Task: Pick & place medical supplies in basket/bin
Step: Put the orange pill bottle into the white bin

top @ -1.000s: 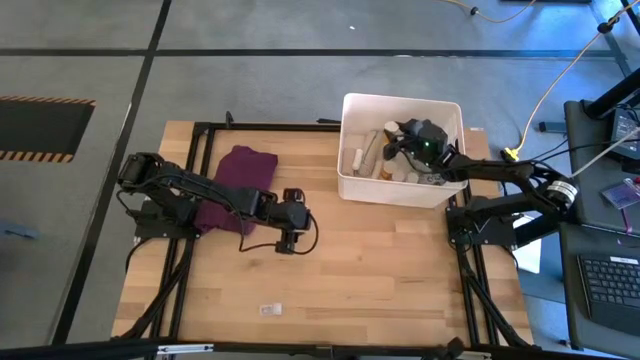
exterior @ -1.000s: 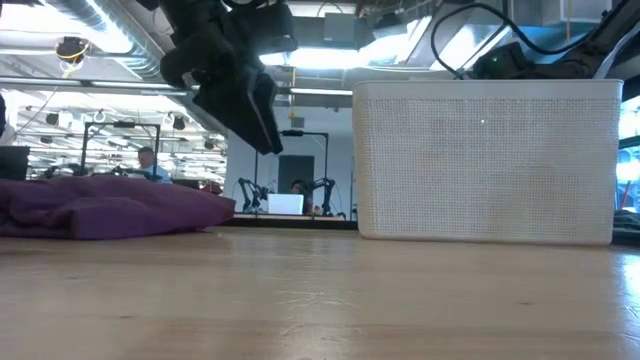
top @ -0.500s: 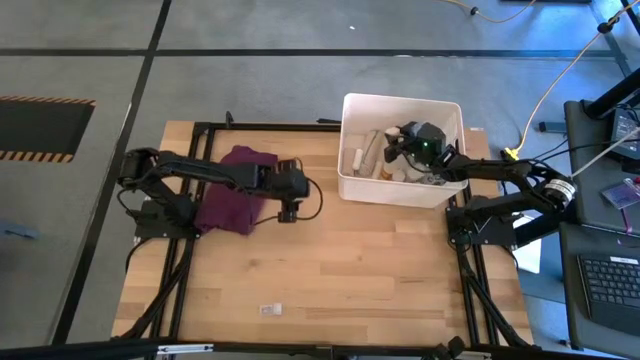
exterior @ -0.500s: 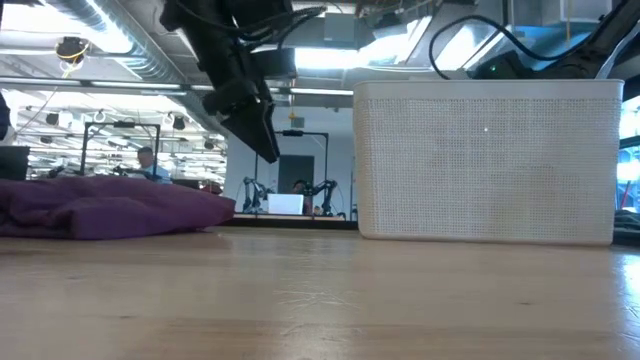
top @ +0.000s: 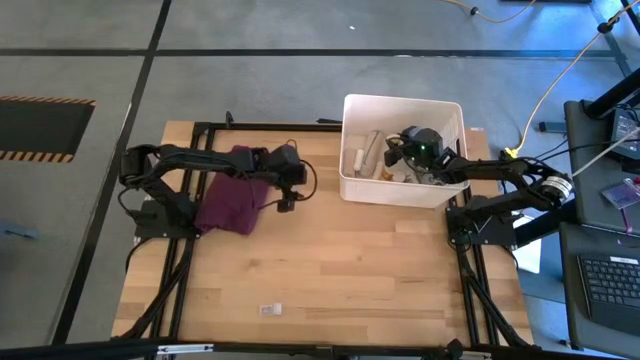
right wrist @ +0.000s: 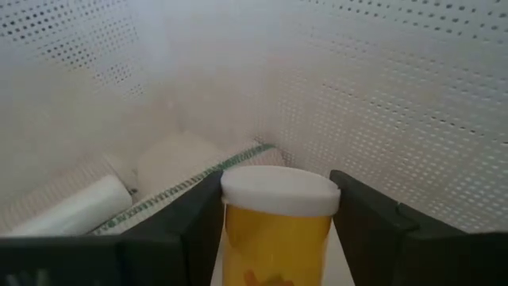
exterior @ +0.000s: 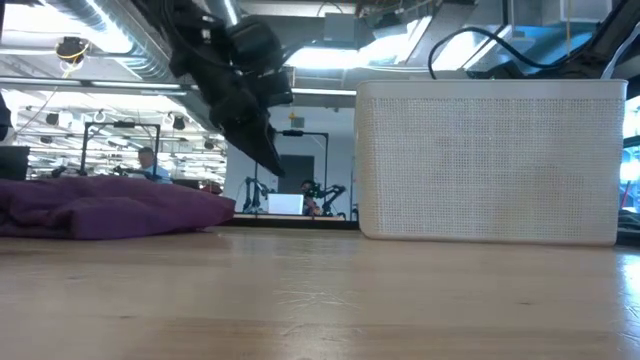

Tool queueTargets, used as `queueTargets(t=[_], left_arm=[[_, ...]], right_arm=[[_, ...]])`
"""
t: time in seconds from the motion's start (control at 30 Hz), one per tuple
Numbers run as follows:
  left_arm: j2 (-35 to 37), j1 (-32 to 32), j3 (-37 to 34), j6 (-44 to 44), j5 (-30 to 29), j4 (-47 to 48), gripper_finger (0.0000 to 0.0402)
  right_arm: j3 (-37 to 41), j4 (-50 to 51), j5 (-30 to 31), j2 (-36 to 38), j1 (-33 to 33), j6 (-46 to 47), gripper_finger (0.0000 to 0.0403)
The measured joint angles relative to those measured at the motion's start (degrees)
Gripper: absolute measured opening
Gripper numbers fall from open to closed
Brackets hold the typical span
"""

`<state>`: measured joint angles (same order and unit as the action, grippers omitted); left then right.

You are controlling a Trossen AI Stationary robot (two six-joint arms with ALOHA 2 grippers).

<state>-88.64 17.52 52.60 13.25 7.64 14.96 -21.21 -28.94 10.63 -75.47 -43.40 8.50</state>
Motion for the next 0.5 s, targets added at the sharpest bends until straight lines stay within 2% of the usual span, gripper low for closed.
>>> queueTargets(t=[0.17,0.27,0.5], left_arm=[[0.0,2.9,-4.0,0.7,7.8,-8.6,0.0223],[0.0,4.1,-6.1,0.4,8.5,-12.5,0.0223],[0.0,4.9,-7.2,1.9,8.4,-14.2,0.0223]], right_arm=[[0.0,0.1,-0.1,-0.1,0.0,-1.1,0.0207],[0.0,0.6,-0.1,-0.1,0.0,-1.1,0.0216],[0.0,0.7,0.0,0.0,0.0,1.0,0.0245]])
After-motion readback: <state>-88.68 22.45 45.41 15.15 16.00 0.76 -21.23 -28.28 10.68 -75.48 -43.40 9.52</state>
